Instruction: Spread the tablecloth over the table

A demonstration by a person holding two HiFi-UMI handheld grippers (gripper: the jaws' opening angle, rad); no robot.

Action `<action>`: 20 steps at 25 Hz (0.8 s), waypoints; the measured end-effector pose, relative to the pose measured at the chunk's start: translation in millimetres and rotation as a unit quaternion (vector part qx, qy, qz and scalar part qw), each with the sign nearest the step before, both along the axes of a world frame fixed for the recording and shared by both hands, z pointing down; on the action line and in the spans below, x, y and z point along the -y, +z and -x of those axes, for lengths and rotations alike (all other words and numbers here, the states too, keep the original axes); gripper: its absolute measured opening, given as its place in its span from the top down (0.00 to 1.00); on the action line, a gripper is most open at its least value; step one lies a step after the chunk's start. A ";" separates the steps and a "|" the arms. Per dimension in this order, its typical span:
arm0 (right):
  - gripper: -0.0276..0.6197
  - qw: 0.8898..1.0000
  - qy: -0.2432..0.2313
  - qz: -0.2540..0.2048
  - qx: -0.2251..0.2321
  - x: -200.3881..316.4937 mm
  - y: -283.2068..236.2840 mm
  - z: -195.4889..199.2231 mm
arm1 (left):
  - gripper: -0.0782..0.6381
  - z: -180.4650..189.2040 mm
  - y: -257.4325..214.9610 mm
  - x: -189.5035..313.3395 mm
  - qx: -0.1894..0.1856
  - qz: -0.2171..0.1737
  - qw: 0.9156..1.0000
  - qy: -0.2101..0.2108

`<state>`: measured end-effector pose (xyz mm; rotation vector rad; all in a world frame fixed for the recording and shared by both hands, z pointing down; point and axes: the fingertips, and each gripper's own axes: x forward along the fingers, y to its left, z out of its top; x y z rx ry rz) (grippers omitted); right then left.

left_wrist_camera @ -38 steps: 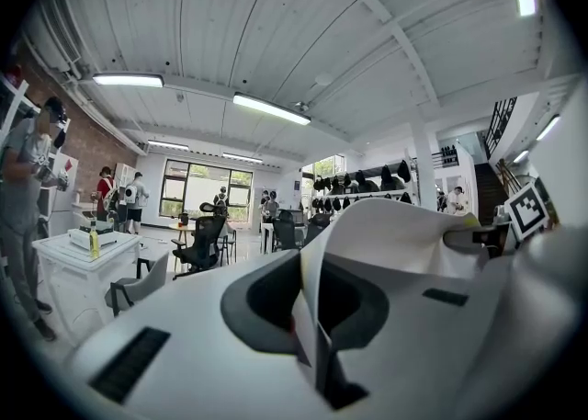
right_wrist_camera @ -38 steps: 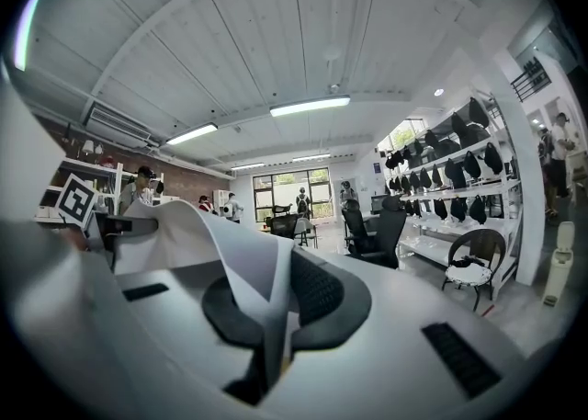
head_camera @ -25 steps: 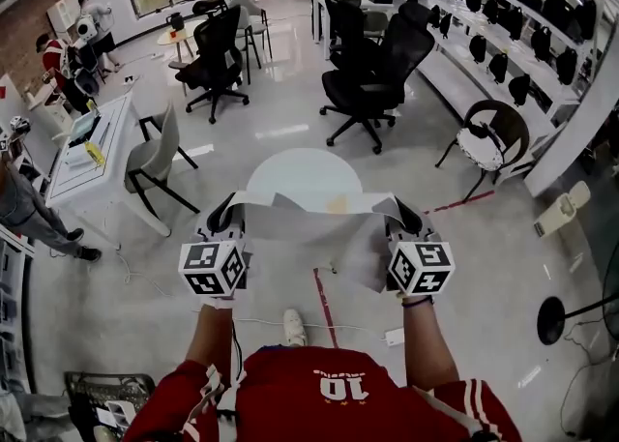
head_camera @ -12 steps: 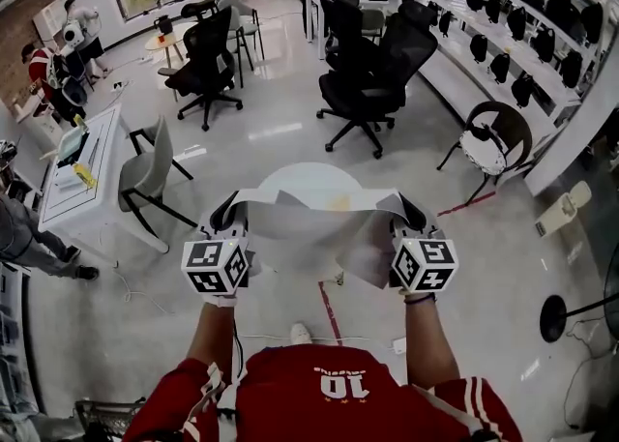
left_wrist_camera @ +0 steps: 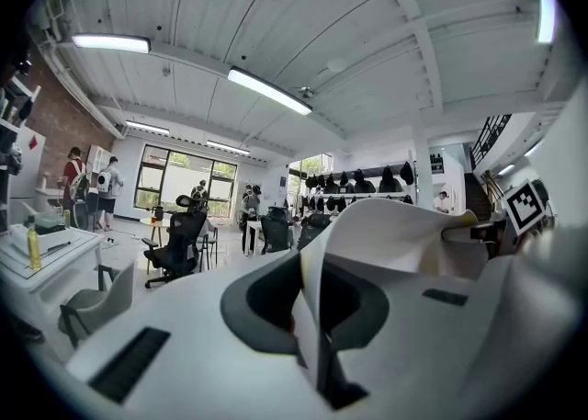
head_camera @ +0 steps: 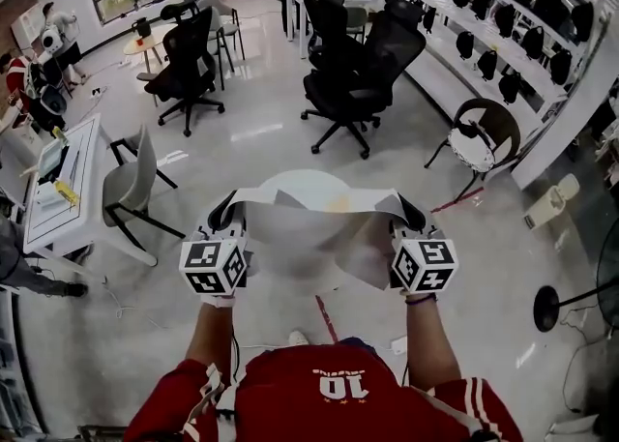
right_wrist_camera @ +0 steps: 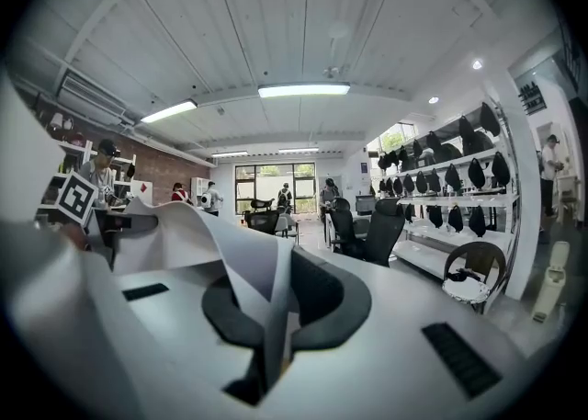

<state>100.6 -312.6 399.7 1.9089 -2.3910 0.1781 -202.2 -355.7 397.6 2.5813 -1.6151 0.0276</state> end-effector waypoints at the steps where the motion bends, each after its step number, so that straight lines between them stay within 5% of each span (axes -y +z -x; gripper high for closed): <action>1: 0.93 1.000 0.002 0.002 -0.002 1.2 -0.3 -0.2 | 0.88 -0.4 -0.7 2.8 -0.002 0.000 1.000 0.002; 20: 0.93 1.000 -0.020 -0.012 0.012 83.3 -15.2 -7.1 | 0.88 -6.3 -17.8 75.3 0.004 -0.015 1.000 -0.009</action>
